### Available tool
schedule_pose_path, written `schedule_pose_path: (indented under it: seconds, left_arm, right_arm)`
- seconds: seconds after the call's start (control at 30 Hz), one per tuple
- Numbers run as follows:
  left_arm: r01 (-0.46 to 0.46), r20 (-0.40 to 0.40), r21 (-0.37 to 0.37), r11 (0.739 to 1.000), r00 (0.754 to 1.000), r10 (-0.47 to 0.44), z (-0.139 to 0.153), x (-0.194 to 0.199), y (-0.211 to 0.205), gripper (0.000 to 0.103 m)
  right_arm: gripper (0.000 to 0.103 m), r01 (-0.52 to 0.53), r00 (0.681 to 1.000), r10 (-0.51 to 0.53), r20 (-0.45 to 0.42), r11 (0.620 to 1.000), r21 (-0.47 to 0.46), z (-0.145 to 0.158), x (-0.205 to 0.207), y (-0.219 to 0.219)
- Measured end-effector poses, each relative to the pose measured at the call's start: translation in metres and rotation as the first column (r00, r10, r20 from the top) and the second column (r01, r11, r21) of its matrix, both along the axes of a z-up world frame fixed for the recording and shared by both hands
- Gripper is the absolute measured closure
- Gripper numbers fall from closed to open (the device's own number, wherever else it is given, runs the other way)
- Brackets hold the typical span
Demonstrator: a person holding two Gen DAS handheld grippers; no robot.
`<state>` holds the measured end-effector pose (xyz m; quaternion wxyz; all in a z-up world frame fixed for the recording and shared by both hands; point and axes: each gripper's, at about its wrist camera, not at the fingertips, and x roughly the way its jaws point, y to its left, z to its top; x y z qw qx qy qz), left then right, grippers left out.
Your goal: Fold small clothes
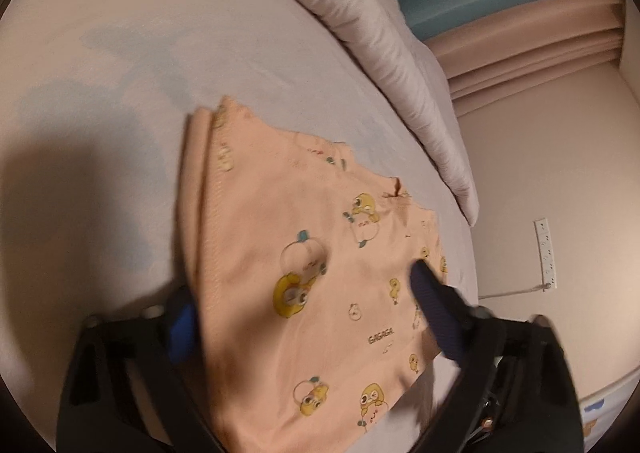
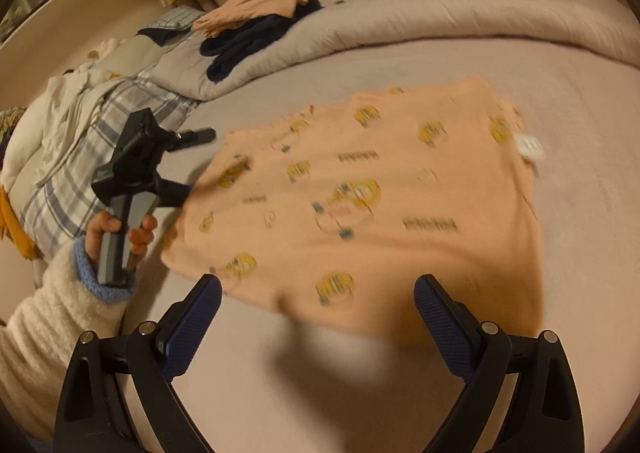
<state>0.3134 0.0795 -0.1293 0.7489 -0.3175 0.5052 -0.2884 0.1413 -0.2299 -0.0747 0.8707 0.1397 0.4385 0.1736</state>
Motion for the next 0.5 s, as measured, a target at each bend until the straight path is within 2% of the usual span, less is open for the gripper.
schedule_pose_path:
  seconds: [0.07, 0.1, 0.17, 0.2, 0.23, 0.27, 0.3, 0.37, 0.43, 0.5]
  left_arm:
    - [-0.019, -0.033, 0.025, 0.999, 0.999, 0.020, -0.004, -0.002, 0.004, 0.054]
    - [-0.027, -0.042, 0.039, 0.999, 0.999, 0.029, -0.005, -0.003, 0.006, 0.060]
    - [-0.049, -0.047, 0.066, 0.997, 0.997, 0.053, -0.005, -0.006, 0.011, 0.075]
    - [-0.059, -0.046, 0.081, 0.995, 0.997, 0.062, -0.004, -0.007, 0.011, 0.078]
    - [-0.069, -0.041, 0.098, 0.993, 0.996, 0.073, -0.003, -0.008, 0.011, 0.084]
    - [-0.081, -0.031, 0.117, 0.990, 0.996, 0.085, 0.001, -0.009, 0.010, 0.089]
    - [-0.084, -0.021, 0.126, 0.988, 0.996, 0.087, 0.005, -0.011, 0.008, 0.089]
    - [-0.088, 0.002, 0.150, 0.985, 0.996, 0.088, 0.013, -0.012, 0.002, 0.091]
    - [-0.088, 0.021, 0.158, 0.983, 0.996, 0.085, 0.022, -0.015, -0.002, 0.091]
    - [-0.082, 0.041, 0.179, 0.980, 0.996, 0.076, 0.031, -0.017, -0.008, 0.091]
  right_arm:
    - [0.006, 0.000, 1.000, 0.000, 0.014, 1.000, -0.017, 0.003, 0.015, 0.008]
    - [0.007, 0.002, 1.000, -0.001, 0.021, 1.000, -0.024, 0.004, 0.020, 0.012]
    - [0.015, 0.001, 1.000, 0.000, 0.025, 0.999, -0.045, 0.003, 0.036, 0.022]
    - [0.024, 0.002, 1.000, -0.001, 0.017, 0.998, -0.061, 0.002, 0.045, 0.027]
    - [0.039, 0.004, 1.000, -0.003, 0.008, 0.997, -0.078, 0.000, 0.057, 0.034]
    - [0.047, 0.008, 1.000, -0.007, 0.003, 0.996, -0.085, -0.001, 0.064, 0.037]
    - [0.055, 0.012, 1.000, -0.013, -0.009, 0.996, -0.093, -0.004, 0.075, 0.040]
    - [0.059, 0.023, 0.999, -0.026, -0.023, 0.992, -0.122, -0.012, 0.096, 0.048]
    - [0.071, 0.029, 0.999, -0.035, -0.035, 0.984, -0.177, -0.020, 0.113, 0.057]
    - [0.073, 0.028, 0.998, -0.039, -0.045, 0.976, -0.216, -0.028, 0.123, 0.064]
